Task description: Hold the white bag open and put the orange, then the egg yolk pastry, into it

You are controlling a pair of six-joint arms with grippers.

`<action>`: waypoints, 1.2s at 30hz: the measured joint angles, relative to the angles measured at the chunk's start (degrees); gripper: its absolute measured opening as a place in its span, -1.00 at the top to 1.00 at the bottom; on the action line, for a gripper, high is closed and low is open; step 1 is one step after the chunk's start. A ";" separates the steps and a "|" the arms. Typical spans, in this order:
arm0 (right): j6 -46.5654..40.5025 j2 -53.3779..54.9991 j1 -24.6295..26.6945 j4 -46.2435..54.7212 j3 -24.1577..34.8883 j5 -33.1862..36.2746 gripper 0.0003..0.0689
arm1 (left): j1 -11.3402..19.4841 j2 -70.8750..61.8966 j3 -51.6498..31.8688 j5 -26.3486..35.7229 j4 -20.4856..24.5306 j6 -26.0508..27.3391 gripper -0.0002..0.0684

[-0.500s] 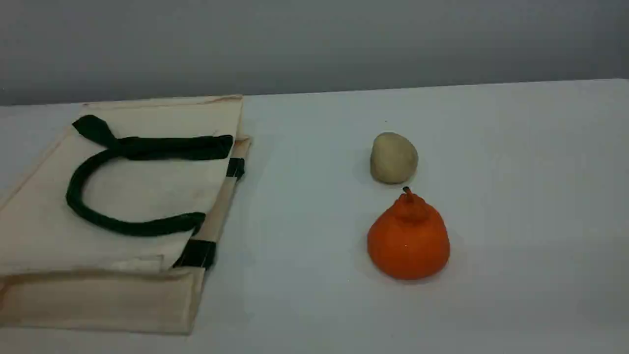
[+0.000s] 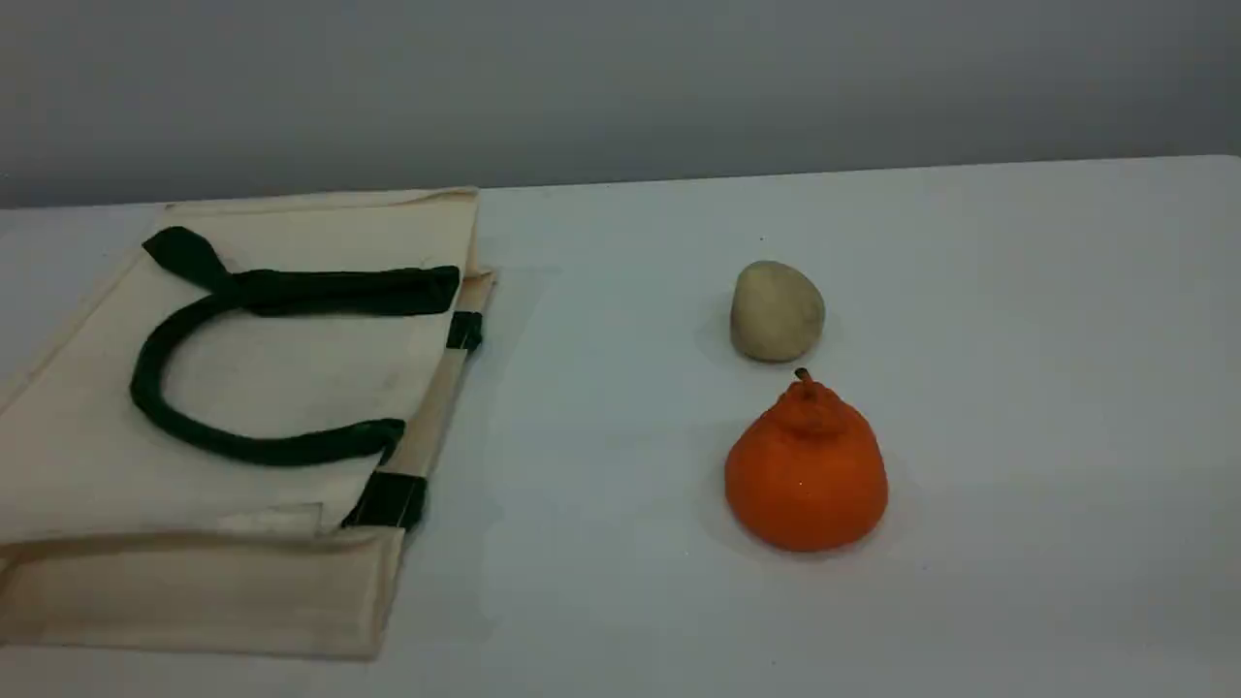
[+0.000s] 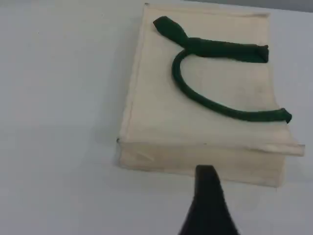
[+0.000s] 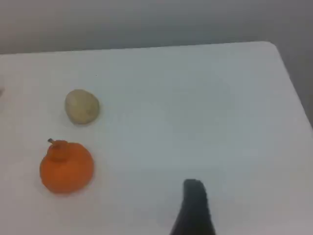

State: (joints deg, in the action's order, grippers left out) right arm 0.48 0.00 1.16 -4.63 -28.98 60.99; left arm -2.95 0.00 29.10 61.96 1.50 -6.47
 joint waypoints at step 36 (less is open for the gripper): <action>-0.48 0.00 0.00 -2.38 0.00 0.00 -0.47 | -0.38 -0.02 0.08 -0.37 -0.33 0.00 -0.32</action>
State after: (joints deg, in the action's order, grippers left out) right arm 0.00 0.00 1.16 -7.01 -28.98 60.99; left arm -3.34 -0.02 29.18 61.60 1.17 -6.47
